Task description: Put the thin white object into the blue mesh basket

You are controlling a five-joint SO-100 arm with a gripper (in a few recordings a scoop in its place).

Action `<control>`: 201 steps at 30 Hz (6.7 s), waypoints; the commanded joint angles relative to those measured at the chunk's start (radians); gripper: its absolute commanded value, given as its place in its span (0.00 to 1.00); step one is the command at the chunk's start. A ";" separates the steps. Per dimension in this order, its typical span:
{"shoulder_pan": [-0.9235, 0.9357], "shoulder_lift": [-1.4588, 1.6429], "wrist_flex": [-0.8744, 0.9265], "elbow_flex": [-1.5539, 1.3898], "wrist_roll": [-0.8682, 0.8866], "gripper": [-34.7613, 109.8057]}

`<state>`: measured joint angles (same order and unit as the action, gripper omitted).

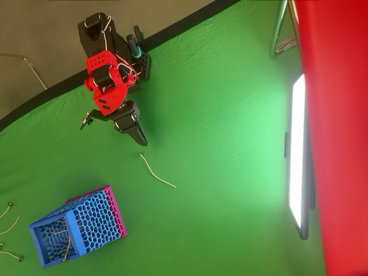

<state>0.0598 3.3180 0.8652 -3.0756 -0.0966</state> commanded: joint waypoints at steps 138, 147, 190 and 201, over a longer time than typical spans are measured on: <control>0.250 -1.882 0.282 1.292 0.956 0.33; 0.238 -1.983 0.282 1.341 0.969 0.33; 0.252 -2.003 0.318 1.528 0.839 0.24; 0.291 -1.799 0.098 1.661 0.621 0.24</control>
<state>0.3359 1.4235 1.0492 -1.4481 0.5752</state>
